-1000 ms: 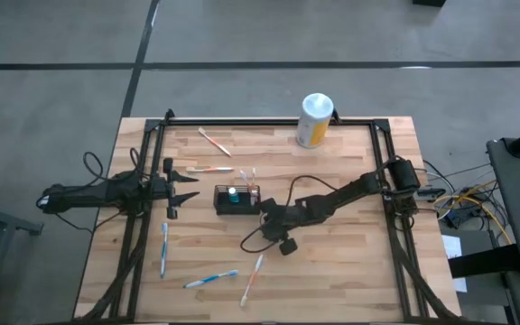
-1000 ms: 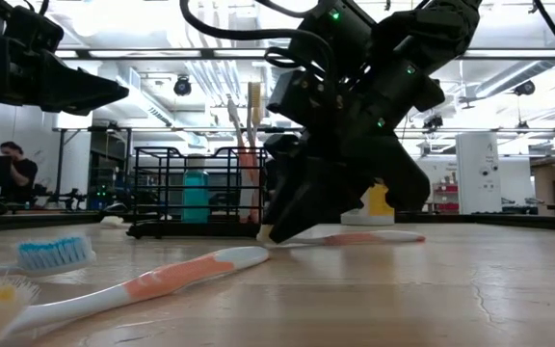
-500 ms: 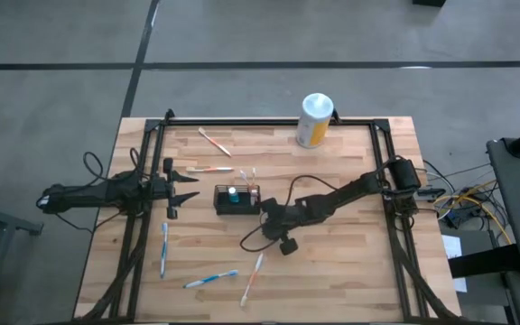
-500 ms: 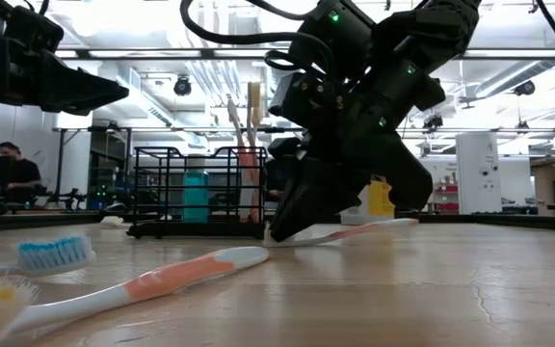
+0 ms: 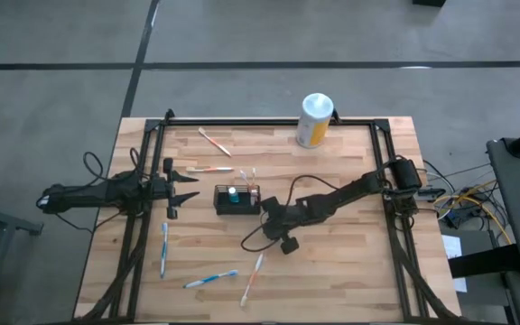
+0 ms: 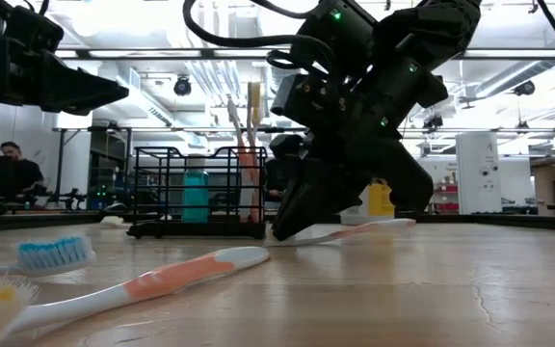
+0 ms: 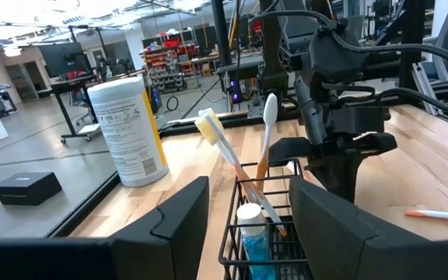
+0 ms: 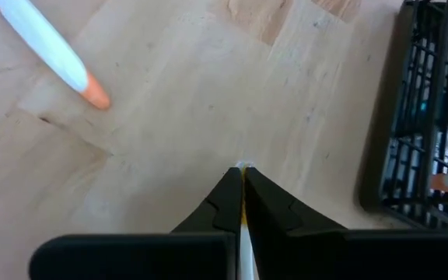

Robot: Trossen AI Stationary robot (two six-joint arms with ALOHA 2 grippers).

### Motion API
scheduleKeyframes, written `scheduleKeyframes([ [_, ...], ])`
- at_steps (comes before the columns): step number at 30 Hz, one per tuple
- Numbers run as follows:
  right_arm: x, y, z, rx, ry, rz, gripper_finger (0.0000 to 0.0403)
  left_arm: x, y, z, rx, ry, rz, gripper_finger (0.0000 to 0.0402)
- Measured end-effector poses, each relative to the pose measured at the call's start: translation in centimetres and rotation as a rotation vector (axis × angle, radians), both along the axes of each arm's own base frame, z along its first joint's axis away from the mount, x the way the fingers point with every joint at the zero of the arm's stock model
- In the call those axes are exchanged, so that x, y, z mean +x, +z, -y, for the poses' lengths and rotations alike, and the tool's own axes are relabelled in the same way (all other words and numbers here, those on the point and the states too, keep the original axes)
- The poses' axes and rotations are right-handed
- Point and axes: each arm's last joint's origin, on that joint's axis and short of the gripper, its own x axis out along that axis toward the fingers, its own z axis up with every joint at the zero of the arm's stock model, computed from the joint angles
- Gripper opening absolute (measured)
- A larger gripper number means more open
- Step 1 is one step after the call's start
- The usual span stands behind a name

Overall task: Pick & Place toothbrushing station
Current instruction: Put the orange toothbrush into the right section of the wire organizer

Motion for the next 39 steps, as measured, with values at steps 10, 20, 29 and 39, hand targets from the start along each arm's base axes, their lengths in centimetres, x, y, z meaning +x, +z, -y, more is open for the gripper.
scheduleKeyframes([
  [10, 0.0, 1.0, 0.1, -0.003, -0.014, 0.091, 0.0008, 0.0, 0.0, 0.0, 0.0, 0.001, 0.0, 0.0186],
  [20, -1.5, 2.5, 0.6, 0.007, -0.106, 0.256, 0.0008, 0.0, 0.0, 0.0, 0.0, 0.0, -0.002, 0.0187],
  [29, -4.1, 5.2, 2.4, 0.184, -0.236, 0.558, 0.0008, 0.1, -0.1, 0.0, 0.0, 0.0, -0.01, 0.0186],
  [39, -6.5, 8.8, 4.1, 0.34, -0.279, 0.981, 0.0008, 0.1, -0.1, 0.0, 0.0, 0.0, -0.012, 0.0186],
])
